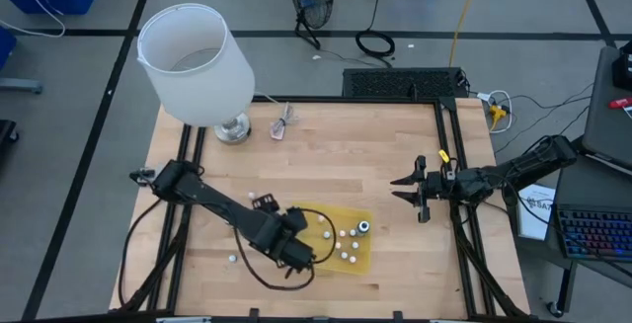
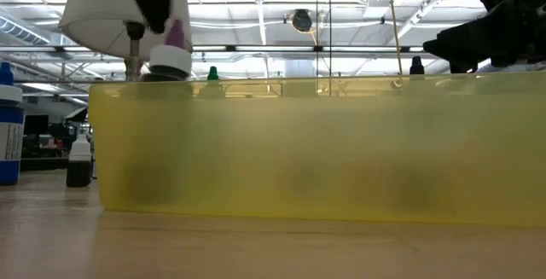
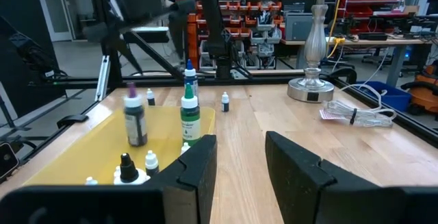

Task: Pick & Place food coloring
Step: Put the large blue food coloring bottle into the yellow container

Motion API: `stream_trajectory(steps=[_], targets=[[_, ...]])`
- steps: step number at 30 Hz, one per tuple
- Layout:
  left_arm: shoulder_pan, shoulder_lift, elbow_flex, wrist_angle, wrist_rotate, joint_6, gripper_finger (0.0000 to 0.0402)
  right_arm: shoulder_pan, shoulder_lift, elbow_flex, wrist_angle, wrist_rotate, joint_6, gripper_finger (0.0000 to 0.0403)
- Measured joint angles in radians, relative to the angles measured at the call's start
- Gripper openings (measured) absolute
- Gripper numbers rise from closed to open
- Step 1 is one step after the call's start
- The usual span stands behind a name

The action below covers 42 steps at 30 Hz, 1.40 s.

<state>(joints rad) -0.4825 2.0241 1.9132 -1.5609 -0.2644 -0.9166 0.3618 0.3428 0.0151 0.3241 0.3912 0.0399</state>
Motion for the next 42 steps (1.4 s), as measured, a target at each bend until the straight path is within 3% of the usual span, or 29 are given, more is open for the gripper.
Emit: stream_trajectory(steps=[13,21,27,33,38,42], targets=[[0.023,-0.047,-0.006,-0.008,-0.036,-0.023,0.0311,0.000,-0.001,0.000,0.000,0.000,0.000,0.0114],[0.056,-0.168,-0.043,-0.004,-0.085,-0.031,0.0278,0.000,-0.001,0.000,0.000,0.000,0.000,0.0114],[0.062,-0.395,-0.262,-0.003,-0.104,-0.209,0.0269,0.000,-0.001,0.000,0.003,0.000,0.000,0.0114],[0.062,-0.591,-0.526,0.004,0.058,-0.499,0.0269,0.000,-0.002,0.000,0.004,0.000,0.000,0.0114],[0.060,-0.659,-0.700,0.115,0.148,-0.543,0.0271,0.000,-0.001,0.000,0.004,0.000,0.000,0.0114],[0.060,-0.669,-0.801,0.242,0.191,-0.484,0.0267,0.000,-0.001,0.000,0.004,0.000,0.000,0.0114]])
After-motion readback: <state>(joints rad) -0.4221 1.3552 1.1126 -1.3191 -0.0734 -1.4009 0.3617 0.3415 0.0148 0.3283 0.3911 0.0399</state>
